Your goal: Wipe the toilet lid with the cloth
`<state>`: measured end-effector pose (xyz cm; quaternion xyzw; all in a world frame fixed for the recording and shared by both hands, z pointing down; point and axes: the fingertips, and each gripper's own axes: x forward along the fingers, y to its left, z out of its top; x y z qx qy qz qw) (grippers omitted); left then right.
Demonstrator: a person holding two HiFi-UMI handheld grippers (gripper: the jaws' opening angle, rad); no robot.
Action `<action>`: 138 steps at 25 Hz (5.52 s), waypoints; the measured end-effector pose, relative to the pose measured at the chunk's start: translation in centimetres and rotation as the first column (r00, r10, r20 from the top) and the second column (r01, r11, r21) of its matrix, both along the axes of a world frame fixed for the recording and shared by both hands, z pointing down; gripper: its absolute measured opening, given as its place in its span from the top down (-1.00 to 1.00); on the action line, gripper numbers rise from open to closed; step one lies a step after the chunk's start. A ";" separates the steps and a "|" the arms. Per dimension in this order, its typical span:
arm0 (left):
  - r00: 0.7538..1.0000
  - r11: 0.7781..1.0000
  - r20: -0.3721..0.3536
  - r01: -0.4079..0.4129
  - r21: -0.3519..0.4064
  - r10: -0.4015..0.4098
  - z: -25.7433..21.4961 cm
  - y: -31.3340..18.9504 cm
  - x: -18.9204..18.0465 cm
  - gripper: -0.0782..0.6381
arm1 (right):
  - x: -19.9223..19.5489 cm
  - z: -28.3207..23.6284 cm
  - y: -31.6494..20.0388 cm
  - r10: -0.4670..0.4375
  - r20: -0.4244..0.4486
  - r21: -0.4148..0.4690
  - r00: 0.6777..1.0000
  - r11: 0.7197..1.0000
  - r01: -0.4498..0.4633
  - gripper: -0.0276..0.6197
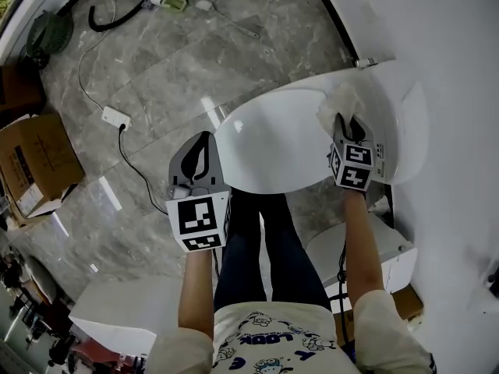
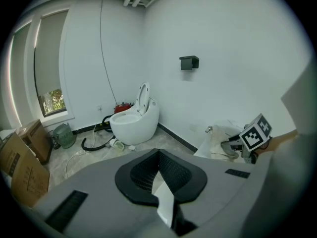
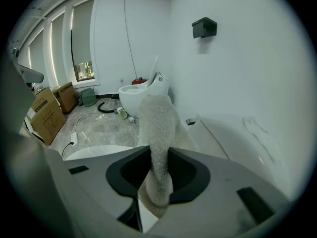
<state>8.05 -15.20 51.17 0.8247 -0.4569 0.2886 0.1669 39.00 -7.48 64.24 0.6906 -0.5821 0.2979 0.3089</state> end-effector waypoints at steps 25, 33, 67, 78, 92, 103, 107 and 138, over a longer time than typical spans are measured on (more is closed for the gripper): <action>0.998 0.991 0.010 0.064 -0.114 -0.063 8.8 1.0 -6.2 0.77 | -1.1 16.1 -1.6 -0.110 -0.056 -0.364 0.992 0.928 0.082 0.63; 0.994 0.988 0.012 0.106 -0.110 -0.105 9.2 0.7 -8.7 0.77 | -2.2 16.1 -2.0 -0.117 -0.039 -0.373 0.992 0.923 0.094 0.63; 0.960 0.955 0.012 0.278 -0.098 -0.279 8.9 3.8 -20.1 0.77 | -26.1 16.8 -2.8 -0.449 0.031 -0.337 0.893 0.837 0.432 0.64; 0.944 0.939 0.016 0.329 -0.101 -0.329 9.4 4.8 -23.4 0.77 | -34.0 17.5 -0.8 -0.555 0.082 -0.337 0.828 0.766 0.547 0.64; 0.933 0.928 0.028 0.361 -0.088 -0.360 8.8 5.7 -26.3 0.77 | -40.8 17.7 1.7 -0.632 0.179 -0.311 0.754 0.691 0.652 0.63; 0.959 0.958 -0.013 0.281 -0.064 -0.282 6.5 4.9 -21.6 0.77 | -33.1 10.0 0.6 -0.371 0.229 -0.062 0.900 0.917 0.394 0.64; 0.977 0.976 -0.038 0.209 -0.056 -0.211 5.1 4.3 -17.5 0.77 | -28.2 6.7 0.4 -0.338 0.173 -0.023 0.925 0.938 0.347 0.63; 0.995 0.995 -0.050 -0.083 -0.050 0.081 5.1 4.5 3.3 0.77 | -1.1 13.5 9.6 0.044 0.069 -0.266 0.997 0.964 -0.024 0.63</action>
